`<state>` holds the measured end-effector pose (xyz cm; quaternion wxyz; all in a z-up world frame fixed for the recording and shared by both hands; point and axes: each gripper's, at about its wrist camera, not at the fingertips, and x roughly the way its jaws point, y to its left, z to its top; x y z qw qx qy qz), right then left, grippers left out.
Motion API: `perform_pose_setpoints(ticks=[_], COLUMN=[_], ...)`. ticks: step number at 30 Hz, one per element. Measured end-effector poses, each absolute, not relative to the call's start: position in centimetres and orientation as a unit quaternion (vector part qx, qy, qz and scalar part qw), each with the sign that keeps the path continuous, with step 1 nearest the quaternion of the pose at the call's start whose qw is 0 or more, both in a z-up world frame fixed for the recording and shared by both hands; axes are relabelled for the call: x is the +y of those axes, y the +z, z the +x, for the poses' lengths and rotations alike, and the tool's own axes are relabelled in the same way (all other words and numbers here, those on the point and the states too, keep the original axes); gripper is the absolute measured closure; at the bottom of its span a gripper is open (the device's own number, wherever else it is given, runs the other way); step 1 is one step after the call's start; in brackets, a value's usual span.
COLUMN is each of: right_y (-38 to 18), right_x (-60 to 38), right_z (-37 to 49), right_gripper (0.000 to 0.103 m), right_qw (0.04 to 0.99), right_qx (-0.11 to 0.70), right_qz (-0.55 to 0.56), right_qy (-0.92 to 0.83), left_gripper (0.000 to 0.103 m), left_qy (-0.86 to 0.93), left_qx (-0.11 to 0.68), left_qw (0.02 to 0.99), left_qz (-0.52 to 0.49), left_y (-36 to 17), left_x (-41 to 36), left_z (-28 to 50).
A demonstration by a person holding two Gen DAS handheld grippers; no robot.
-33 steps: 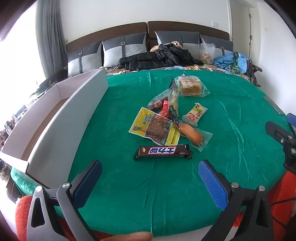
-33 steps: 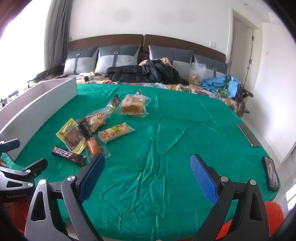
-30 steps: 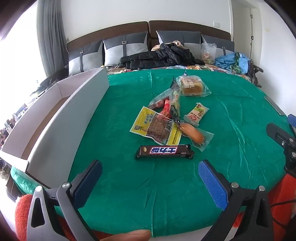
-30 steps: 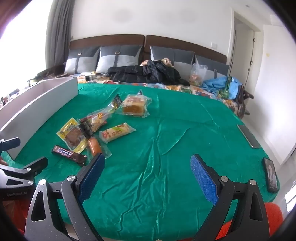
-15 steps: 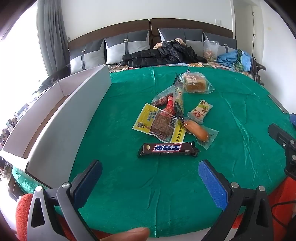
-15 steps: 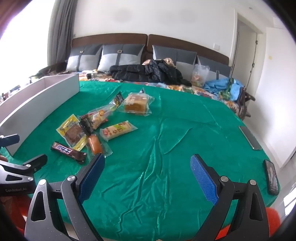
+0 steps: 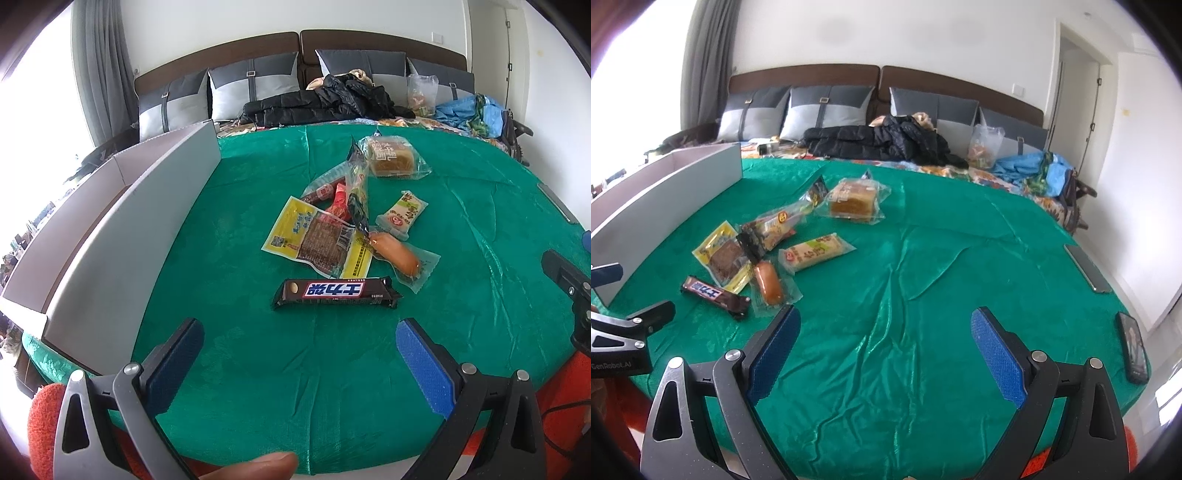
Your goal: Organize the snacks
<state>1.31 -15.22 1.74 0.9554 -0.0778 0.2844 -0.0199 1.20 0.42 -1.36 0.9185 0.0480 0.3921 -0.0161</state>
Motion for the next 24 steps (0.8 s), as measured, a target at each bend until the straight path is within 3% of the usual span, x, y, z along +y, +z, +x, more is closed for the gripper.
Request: perform_pose_setpoints(ticks=[24], right_y=[1.29], right_x=[-15.69], right_z=[1.51], right_gripper=[0.008], right_qw=[0.955], right_qx=[0.287], right_qz=[-0.073], right_qy=[-0.023], left_gripper=[0.0], left_qy=[-0.01], left_qx=[0.407], left_qw=[0.913], left_qz=[0.042], left_y=[-1.97], left_x=[0.62], left_z=[1.48])
